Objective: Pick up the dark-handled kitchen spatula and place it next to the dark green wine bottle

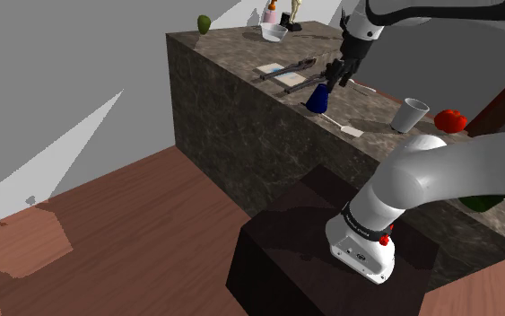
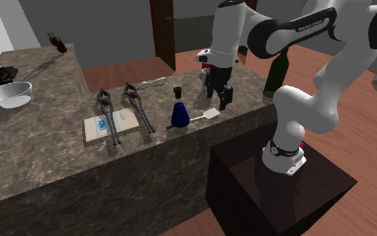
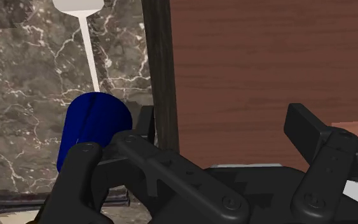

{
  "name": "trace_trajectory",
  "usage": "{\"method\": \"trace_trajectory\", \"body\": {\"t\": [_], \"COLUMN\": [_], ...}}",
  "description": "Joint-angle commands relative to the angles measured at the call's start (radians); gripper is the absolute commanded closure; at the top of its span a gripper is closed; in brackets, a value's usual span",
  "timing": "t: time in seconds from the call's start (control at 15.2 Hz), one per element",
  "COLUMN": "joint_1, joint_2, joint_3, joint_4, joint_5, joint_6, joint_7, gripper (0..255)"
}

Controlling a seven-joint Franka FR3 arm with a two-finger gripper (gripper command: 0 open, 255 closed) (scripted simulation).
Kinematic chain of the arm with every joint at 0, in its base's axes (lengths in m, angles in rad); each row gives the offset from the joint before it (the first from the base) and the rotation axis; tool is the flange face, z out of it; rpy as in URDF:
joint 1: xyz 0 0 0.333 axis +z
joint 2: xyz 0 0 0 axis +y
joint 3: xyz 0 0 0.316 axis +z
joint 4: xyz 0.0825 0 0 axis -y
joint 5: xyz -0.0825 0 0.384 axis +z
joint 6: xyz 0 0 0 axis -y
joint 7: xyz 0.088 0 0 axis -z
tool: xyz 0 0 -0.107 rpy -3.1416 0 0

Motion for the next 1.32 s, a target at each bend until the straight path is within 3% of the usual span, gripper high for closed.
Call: {"method": "trace_trajectory", "body": {"t": [0.0,0.46,0.86,1.25], "joint_1": [-0.009,-0.014,0.038,0.063], "joint_2": [0.028,0.197,0.404,0.476], "joint_3": [-0.045,-0.229,-0.407,-0.445], "joint_4": [-0.015,-0.028,0.016,-0.019], "joint_5": [-0.022,-0.067,-0.014,0.018], "joint_6": [0.054,0.269,0.454,0.553], "joint_7": [-0.039,-0.187,-0.353,-0.381], "gripper": [0,0,0,0]}}
